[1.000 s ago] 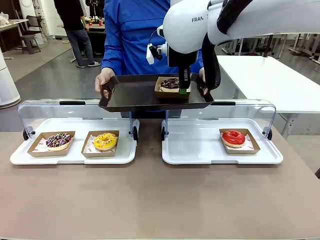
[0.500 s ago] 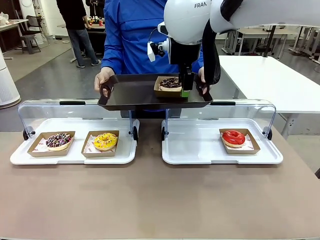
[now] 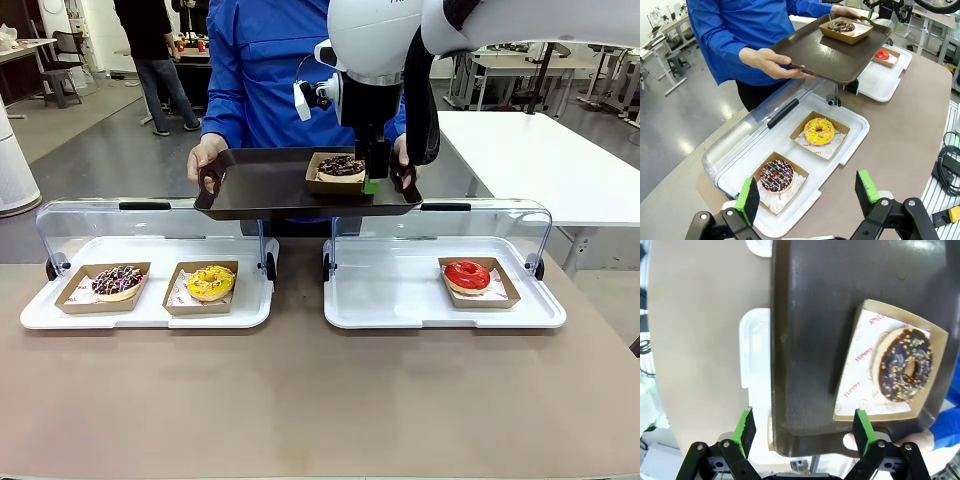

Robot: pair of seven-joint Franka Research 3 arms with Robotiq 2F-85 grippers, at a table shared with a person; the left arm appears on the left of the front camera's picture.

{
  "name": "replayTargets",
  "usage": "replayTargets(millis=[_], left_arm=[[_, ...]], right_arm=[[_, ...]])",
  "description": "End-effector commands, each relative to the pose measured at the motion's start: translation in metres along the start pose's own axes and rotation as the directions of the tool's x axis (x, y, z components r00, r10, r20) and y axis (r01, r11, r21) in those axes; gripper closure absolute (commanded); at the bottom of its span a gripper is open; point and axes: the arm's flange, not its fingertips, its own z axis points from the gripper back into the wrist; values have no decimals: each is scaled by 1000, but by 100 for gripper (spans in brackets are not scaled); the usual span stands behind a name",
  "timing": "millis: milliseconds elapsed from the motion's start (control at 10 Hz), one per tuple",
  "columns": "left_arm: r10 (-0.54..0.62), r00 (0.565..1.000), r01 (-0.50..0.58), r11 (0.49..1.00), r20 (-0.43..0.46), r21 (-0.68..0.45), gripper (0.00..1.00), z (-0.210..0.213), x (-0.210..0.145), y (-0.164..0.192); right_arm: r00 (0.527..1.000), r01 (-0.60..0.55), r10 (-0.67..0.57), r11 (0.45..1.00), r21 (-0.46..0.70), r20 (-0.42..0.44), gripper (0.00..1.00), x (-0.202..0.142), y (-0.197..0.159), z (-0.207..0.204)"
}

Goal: Provide the desired donut to the person.
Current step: Place the picked Paper togo box onto the Handle tray extended by the person, then pick up and lift the Paper togo box containing the Donut pointed at by the person.

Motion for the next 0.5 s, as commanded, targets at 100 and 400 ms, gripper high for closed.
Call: replayTargets(millis=[100,400], left_arm=[[5,1000,-5,1000,6,-7,0,0,0,0],[5,1000,-5,1000,6,-7,0,0,0,0]], right_arm=[[1000,8,-8,999,-33,1,0,0,0,2],[1000,8,-8,999,-33,1,0,0,0,2]])
